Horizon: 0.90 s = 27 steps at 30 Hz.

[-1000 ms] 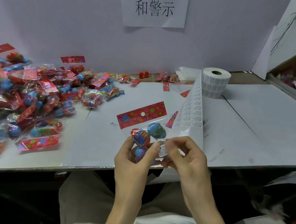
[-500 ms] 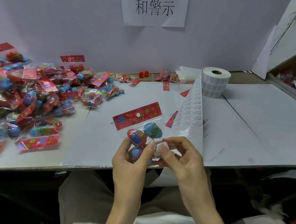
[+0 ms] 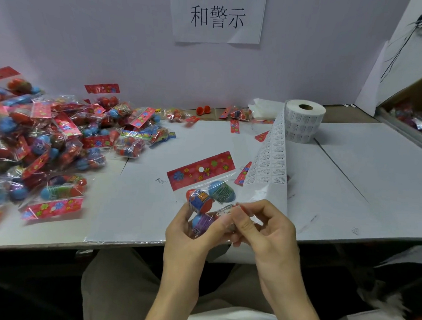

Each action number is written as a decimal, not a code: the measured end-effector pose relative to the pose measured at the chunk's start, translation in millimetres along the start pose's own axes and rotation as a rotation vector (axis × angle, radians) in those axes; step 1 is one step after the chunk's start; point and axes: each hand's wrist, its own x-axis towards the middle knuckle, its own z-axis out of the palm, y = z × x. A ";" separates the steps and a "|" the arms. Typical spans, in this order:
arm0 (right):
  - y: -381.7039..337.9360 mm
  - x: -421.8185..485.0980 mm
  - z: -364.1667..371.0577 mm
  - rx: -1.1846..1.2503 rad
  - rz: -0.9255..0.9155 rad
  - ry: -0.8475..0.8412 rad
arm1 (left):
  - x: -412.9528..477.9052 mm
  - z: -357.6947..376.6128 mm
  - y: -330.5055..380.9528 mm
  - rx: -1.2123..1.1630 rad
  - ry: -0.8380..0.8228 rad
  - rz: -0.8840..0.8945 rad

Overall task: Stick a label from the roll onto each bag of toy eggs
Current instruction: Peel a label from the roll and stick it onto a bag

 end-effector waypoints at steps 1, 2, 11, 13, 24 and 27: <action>0.2 0.2 0.3 -0.003 0.006 -0.003 | -0.2 -0.6 -0.1 -0.016 -0.002 -0.005; 0.4 0.5 0.4 -0.003 0.010 -0.008 | -0.4 -1.3 -0.2 -0.029 -0.004 -0.005; -1.0 -1.9 1.3 0.015 0.039 -0.008 | -1.0 -1.6 -3.1 -0.079 -0.017 -0.010; -1.3 -2.2 0.7 0.054 0.052 -0.020 | -1.1 -1.9 -4.3 -0.072 -0.014 -0.004; -5.4 -1.0 1.5 -0.069 -0.012 0.025 | -0.7 -3.0 -5.2 0.012 -0.005 0.015; -4.7 -0.5 -1.8 -0.047 0.006 0.016 | 0.5 -5.3 -3.1 0.024 -0.057 -0.001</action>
